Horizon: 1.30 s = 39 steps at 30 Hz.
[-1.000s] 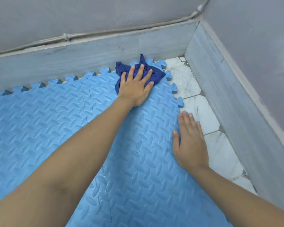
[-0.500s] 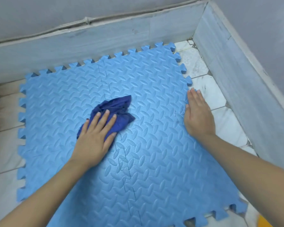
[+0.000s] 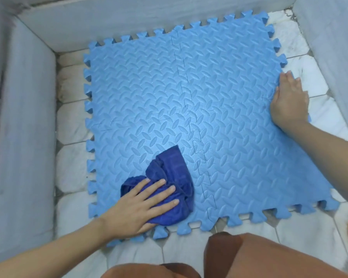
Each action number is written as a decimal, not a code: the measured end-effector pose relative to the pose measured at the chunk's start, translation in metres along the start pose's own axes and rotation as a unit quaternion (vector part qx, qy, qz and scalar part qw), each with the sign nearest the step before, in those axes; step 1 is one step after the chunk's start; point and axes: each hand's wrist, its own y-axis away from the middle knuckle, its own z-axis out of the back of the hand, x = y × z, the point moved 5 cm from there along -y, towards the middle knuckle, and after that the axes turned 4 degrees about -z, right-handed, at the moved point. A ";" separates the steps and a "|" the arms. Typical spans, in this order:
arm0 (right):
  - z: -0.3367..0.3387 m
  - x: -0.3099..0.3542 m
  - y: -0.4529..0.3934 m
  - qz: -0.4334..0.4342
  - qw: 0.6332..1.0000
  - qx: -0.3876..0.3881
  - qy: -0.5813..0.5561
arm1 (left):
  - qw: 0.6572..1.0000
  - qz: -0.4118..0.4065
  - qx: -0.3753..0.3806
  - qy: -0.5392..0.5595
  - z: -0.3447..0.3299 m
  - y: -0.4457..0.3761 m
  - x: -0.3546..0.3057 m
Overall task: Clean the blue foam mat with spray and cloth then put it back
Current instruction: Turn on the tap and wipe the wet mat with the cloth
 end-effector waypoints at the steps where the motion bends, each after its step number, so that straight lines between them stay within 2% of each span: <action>1: 0.001 -0.001 0.000 -0.004 1.000 0.015 -0.007 | 1.000 -0.015 0.002 -0.012 0.001 -0.006 0.008; 3: 0.004 -0.006 0.003 -0.004 0.997 0.065 -0.046 | 0.999 0.027 -0.003 -0.018 0.005 -0.017 0.037; 5: 0.014 -0.013 0.021 0.013 0.992 0.102 -0.068 | 0.987 0.161 -0.023 0.007 0.013 -0.025 0.073; 7: 0.020 -0.028 0.057 0.032 0.994 0.103 -0.021 | 0.958 0.282 -0.041 0.041 0.020 -0.032 0.099; 8: 0.020 -0.037 0.081 0.032 0.994 0.100 0.006 | 0.953 0.295 -0.048 0.045 0.022 -0.038 0.104; 10: 0.019 -0.056 0.128 0.013 0.996 0.086 0.037 | 0.974 0.221 -0.049 0.019 0.025 -0.058 0.093; 12: 0.019 -0.070 0.161 -0.012 0.997 0.065 0.046 | 0.995 0.082 -0.050 -0.023 0.029 -0.083 0.062; 14: 0.017 -0.077 0.174 -0.024 0.997 0.053 0.044 | 0.997 -0.030 -0.061 -0.046 0.036 -0.111 0.030; 16: 0.017 -0.076 0.174 -0.030 0.998 0.040 0.026 | 0.993 -0.092 -0.069 -0.042 0.046 -0.149 0.018; 18: 0.017 -0.073 0.173 -0.025 0.999 0.027 0.021 | 0.990 -0.106 -0.080 -0.038 0.056 -0.201 0.024; 20: 0.016 -0.074 0.171 -0.018 0.999 0.021 0.025 | 0.993 -0.039 -0.107 -0.018 0.074 -0.266 0.048; 24: 0.016 -0.076 0.168 -0.014 0.999 0.024 0.028 | 0.969 0.195 -0.126 0.082 0.116 -0.369 0.120; 27: 0.018 -0.076 0.169 -0.017 1.000 0.022 0.011 | 0.956 0.239 -0.129 0.113 0.119 -0.391 0.141; 31: 0.019 -0.081 0.169 -0.026 0.999 0.010 -0.044 | 0.978 0.151 -0.126 0.075 0.106 -0.348 0.089; 36: 0.021 -0.087 0.172 -0.030 0.994 -0.040 -0.100 | 0.996 -0.048 -0.049 0.056 0.065 -0.216 -0.047; 39: 0.020 -0.088 0.173 -0.013 0.987 -0.088 -0.130 | 0.990 -0.130 -0.038 0.038 0.049 -0.196 -0.062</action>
